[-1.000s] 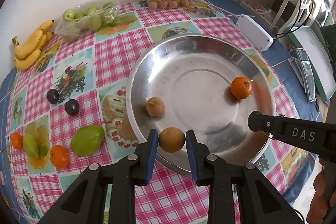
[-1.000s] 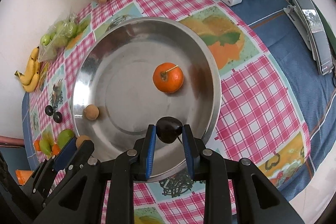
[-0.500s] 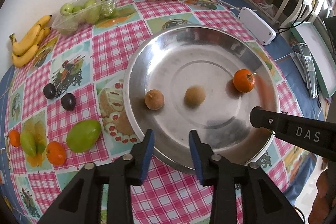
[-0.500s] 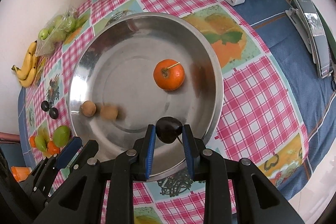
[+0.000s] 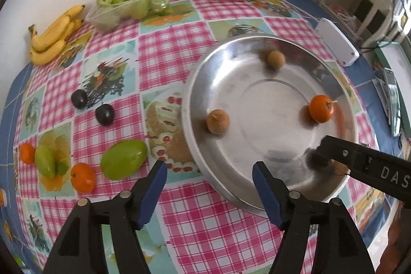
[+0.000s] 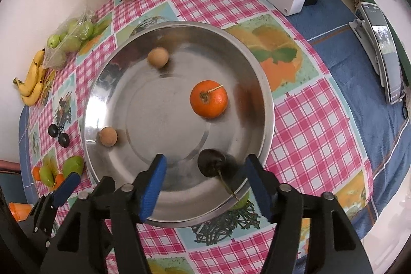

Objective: Organize fruits
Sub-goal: 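Open the left tool to drop the kiwi while the right tool releases the plum into the bowl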

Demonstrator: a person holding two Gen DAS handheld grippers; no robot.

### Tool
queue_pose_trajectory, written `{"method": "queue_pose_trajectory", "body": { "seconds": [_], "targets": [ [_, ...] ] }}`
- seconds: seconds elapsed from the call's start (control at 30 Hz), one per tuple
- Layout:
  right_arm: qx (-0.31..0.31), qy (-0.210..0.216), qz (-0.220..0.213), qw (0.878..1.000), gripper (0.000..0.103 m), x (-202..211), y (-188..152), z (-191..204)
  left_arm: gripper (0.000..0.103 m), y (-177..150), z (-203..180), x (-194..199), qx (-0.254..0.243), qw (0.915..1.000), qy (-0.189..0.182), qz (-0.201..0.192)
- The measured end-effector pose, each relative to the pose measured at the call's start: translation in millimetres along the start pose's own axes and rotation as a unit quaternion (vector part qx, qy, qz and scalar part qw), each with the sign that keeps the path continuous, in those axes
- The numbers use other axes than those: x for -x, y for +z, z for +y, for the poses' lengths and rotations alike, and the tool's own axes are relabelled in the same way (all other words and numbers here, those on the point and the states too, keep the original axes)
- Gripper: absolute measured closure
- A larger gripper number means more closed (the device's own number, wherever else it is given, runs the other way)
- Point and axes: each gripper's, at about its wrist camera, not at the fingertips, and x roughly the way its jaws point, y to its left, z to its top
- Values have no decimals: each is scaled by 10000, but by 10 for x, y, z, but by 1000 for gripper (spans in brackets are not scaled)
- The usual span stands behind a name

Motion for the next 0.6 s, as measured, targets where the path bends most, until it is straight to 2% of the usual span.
{"method": "queue_pose_trajectory", "body": {
  "seconds": [0.2,0.3,0.5,0.6],
  "targets": [
    [97,-23,17,9999,36,-13,9,21,22,37,144,26,318,9994,97,-3],
    [158,-30,9,9999,36,-10,10,46,15,46,257,21,609,9979,223,32],
    [278,-55,-3,9996,36,-11,0,89,2,26,553,-9,1209,9912,532,82],
    [325,-77,3,9994,36,-27,-2,105,0,6,664,-25,1444,9878,576,84]
  ]
}}
